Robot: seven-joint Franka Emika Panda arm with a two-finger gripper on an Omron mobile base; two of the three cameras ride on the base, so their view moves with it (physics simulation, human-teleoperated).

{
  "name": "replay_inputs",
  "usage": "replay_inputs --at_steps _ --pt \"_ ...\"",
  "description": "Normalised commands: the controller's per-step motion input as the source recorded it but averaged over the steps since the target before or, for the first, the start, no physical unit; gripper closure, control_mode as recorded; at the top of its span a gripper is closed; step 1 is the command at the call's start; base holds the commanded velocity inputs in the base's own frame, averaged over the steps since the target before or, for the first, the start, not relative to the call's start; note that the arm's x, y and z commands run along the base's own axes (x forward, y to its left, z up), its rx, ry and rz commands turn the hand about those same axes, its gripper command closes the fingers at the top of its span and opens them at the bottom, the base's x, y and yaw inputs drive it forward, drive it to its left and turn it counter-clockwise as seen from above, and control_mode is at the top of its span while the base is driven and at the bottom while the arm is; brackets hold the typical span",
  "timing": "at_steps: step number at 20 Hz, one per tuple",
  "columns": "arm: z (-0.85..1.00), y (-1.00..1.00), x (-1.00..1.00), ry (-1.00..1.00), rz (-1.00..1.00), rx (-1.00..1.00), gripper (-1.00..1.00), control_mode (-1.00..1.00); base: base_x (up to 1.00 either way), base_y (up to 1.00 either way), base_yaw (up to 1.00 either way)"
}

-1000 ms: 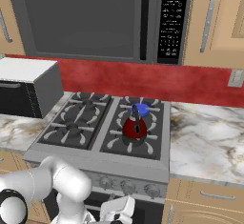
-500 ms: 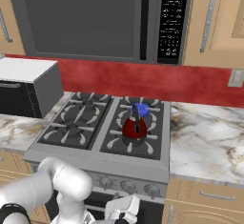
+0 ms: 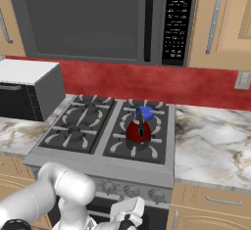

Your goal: Turn off the rear right burner of the stove.

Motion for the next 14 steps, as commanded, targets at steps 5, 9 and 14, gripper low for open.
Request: replay_inputs --at_steps 5,9,14 --pt "-0.16 0.00 0.03 0.00 0.00 -0.04 -1.00 -1.00 0.00 0.00 0.00" --pt "-0.18 0.00 0.06 0.00 0.00 -0.04 -1.00 -1.00 0.00 0.00 0.00" --pt "-0.14 0.00 0.12 0.00 0.00 -0.03 -1.00 -1.00 0.00 0.00 0.00"
